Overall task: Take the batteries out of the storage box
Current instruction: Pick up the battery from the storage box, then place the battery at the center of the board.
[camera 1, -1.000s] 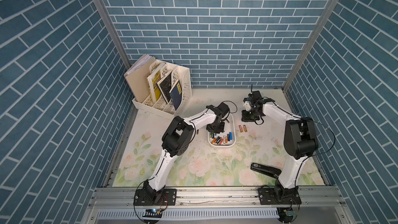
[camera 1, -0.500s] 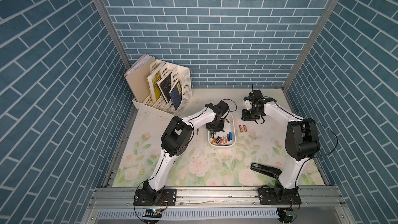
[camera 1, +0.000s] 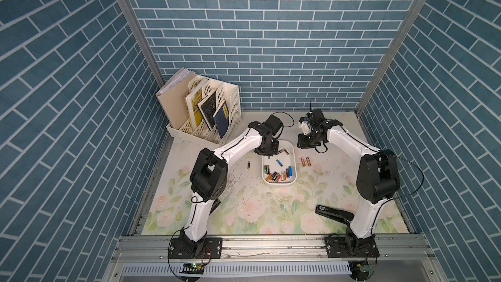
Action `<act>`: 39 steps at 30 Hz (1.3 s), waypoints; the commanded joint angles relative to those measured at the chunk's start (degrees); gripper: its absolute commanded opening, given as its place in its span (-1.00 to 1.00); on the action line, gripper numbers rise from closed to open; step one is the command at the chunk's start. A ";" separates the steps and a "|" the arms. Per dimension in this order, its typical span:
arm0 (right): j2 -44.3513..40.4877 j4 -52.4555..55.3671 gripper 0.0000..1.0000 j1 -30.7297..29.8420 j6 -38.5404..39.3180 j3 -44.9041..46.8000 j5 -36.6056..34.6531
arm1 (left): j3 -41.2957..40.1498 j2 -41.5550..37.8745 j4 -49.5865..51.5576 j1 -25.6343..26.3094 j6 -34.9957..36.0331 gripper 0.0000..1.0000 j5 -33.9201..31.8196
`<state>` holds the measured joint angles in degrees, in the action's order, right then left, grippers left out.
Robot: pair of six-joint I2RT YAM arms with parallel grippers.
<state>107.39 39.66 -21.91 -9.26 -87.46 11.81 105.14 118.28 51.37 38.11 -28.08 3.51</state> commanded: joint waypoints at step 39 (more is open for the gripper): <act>4.66 7.01 -0.49 -3.74 -2.26 -8.89 -3.06 | -31.15 -9.68 -16.92 -16.33 6.01 -0.61 0.89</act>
<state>111.44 45.04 -25.26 -10.26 -94.56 9.67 74.30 107.77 35.20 22.09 -23.07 3.99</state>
